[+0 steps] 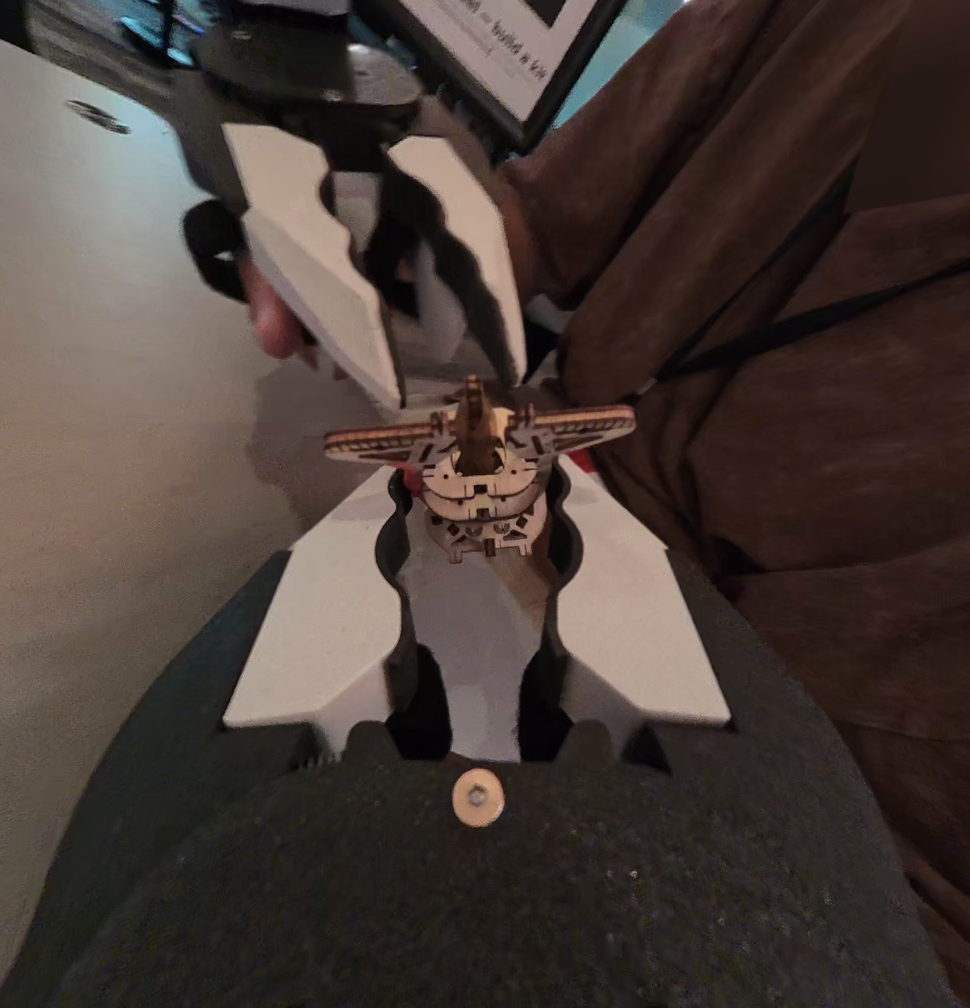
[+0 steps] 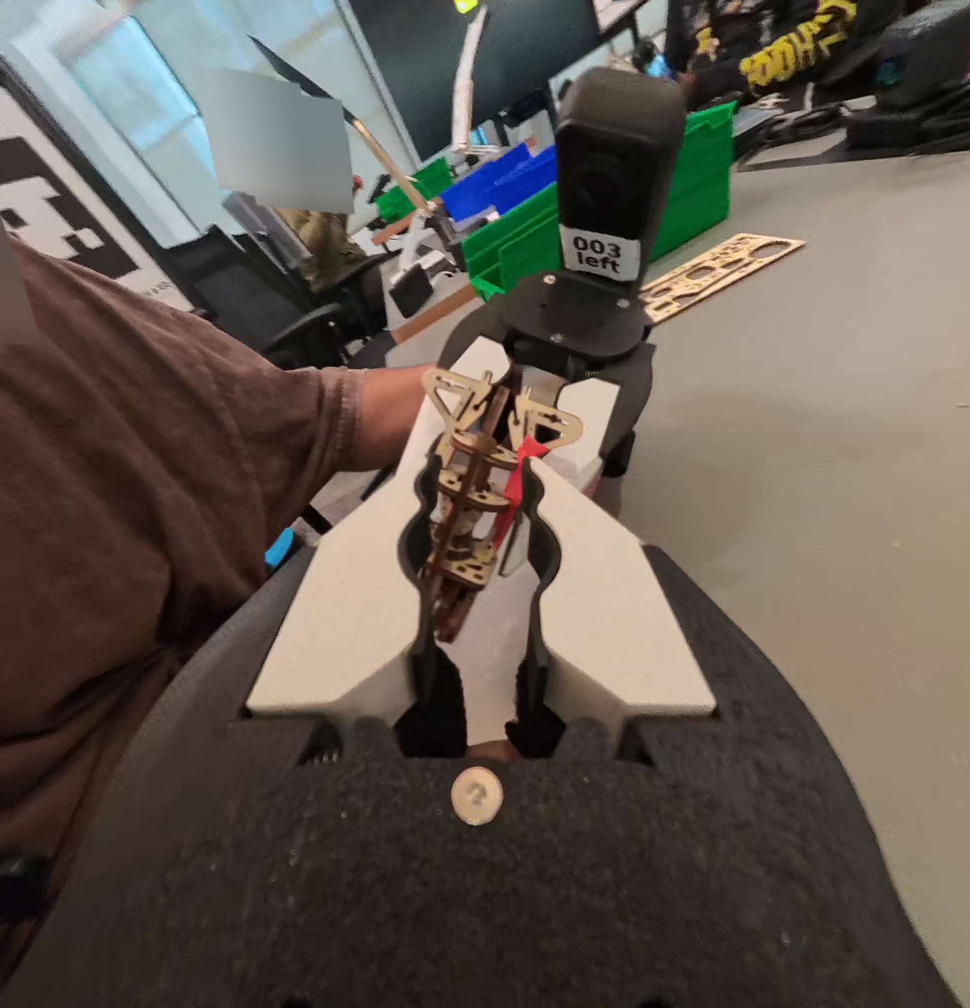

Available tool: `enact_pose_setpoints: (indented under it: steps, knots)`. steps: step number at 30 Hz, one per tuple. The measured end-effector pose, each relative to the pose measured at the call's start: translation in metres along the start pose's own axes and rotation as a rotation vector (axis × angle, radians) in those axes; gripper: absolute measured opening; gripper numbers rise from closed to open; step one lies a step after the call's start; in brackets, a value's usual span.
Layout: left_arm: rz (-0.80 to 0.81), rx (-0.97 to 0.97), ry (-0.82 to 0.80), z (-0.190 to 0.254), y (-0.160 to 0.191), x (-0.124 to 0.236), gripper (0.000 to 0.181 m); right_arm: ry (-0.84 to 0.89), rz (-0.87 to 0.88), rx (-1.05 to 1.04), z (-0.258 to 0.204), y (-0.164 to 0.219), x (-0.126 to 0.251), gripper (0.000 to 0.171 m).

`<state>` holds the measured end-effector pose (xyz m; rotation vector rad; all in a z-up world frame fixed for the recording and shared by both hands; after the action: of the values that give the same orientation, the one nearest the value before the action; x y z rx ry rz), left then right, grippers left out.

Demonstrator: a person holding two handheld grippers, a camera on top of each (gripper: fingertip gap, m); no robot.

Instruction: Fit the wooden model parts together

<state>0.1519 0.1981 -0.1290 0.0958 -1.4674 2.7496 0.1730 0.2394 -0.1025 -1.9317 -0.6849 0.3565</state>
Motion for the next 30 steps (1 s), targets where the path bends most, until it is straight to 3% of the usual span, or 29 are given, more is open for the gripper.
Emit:
enact_pose_setpoints:
  steps: [10,18,30]
  knots:
    - [0.069,0.112,0.450,0.055,0.001,0.001,0.047,-0.313,-0.009,0.276,-0.028,-0.025,-0.024,0.013]
    - [0.119,0.120,0.537,0.062,-0.004,0.008,0.047,-0.446,-0.117,0.283,-0.030,-0.017,-0.035,0.012]
    - [0.115,0.143,0.561,0.062,-0.004,0.004,0.047,-0.492,-0.084,0.233,-0.033,-0.019,-0.038,0.008]
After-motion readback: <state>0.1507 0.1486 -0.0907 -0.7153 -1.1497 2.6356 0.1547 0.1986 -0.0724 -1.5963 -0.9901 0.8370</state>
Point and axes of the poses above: each gripper's, where its closed fingertips meet, x back along the fingers, y out of its underside, z = x × y across the jaws, the point moved 3 cm from there along x, back along the fingers, and after that the axes turned 3 degrees about z, right-handed, at the moved point
